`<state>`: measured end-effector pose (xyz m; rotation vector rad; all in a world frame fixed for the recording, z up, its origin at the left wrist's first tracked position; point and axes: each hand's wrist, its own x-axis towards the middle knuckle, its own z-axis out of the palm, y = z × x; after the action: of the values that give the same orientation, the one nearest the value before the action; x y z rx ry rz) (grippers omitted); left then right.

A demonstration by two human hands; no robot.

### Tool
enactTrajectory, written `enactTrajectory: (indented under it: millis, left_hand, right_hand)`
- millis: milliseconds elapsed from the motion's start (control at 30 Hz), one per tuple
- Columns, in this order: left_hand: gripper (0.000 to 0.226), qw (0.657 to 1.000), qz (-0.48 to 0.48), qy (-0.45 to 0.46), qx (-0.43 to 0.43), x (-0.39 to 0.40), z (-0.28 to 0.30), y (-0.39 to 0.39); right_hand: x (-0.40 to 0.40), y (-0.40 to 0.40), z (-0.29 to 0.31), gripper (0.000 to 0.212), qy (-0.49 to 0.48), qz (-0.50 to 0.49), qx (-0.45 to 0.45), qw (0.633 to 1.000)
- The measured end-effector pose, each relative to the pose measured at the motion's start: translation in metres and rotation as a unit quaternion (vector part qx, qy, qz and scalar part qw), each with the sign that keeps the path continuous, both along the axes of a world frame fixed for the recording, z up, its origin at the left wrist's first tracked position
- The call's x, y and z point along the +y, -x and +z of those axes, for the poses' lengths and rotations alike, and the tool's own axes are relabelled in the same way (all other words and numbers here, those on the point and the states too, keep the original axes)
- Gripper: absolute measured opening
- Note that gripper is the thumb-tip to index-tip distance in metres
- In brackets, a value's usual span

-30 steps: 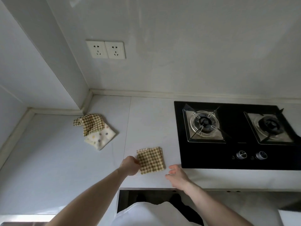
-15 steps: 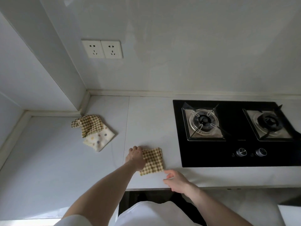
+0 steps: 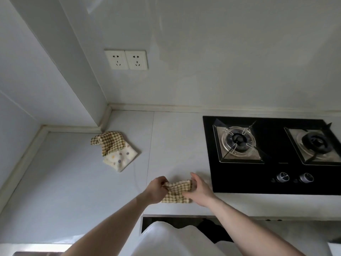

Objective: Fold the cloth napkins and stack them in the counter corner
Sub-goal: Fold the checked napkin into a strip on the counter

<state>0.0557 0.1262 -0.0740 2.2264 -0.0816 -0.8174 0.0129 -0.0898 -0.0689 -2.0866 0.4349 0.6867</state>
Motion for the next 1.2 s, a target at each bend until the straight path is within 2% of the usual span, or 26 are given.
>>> enactTrajectory:
  millis: [67, 167, 200, 300, 367, 467, 533, 667, 800, 933, 1200]
  left_hand:
    - [0.025, 1.0, -0.005, 0.011, 0.019, 0.003, 0.005, -0.001]
    - [0.015, 0.999, -0.002, 0.005, 0.048, 0.008, 0.007, -0.002]
    - [0.014, 0.999, -0.002, -0.003, 0.045, 0.01, 0.008, -0.001]
    - [0.029, 0.999, 0.004, -0.03, 0.016, 0.013, 0.006, 0.001]
    - [0.029, 0.999, 0.009, -0.043, -0.03, 0.012, 0.005, 0.001]
    - [0.022, 0.99, -0.001, -0.085, -0.115, 0.007, 0.004, 0.003]
    - [0.019, 0.984, -0.005, -0.109, -0.138, 0.002, 0.003, 0.004]
    - [0.023, 0.986, 0.011, -0.13, -0.105, -0.005, 0.004, 0.003]
    - [0.026, 0.996, 0.036, -0.064, -0.057, -0.006, 0.001, 0.001]
    - [0.02, 0.996, 0.026, -0.031, -0.079, -0.002, 0.001, 0.006]
    - [0.017, 0.991, -0.009, -0.08, -0.105, 0.013, -0.016, 0.026]
  right_hand:
    - [0.008, -0.006, 0.004, 0.085, -0.002, 0.033, -0.012, 0.999]
    - [0.016, -0.01, 0.002, 0.037, 0.005, 0.067, -0.041, 0.997]
    - [0.017, -0.011, 0.001, 0.028, 0.011, 0.075, -0.043, 0.996]
    - [0.017, -0.011, 0.001, 0.013, 0.028, 0.085, -0.05, 0.995]
    - [0.016, -0.011, -0.001, 0.005, 0.061, 0.097, -0.06, 0.992]
    - [0.011, -0.011, -0.006, 0.012, 0.106, 0.094, -0.072, 0.987]
    - [0.009, -0.009, -0.007, 0.015, 0.129, 0.09, -0.077, 0.985]
    - [0.008, -0.005, -0.009, 0.018, 0.18, 0.063, -0.118, 0.974]
    - [0.011, -0.003, -0.009, 0.017, 0.154, 0.034, -0.13, 0.979]
    - [0.012, 0.002, -0.009, 0.017, 0.144, 0.026, -0.154, 0.977]
    - [0.014, 0.022, -0.027, 0.019, 0.151, 0.136, -0.171, 0.964]
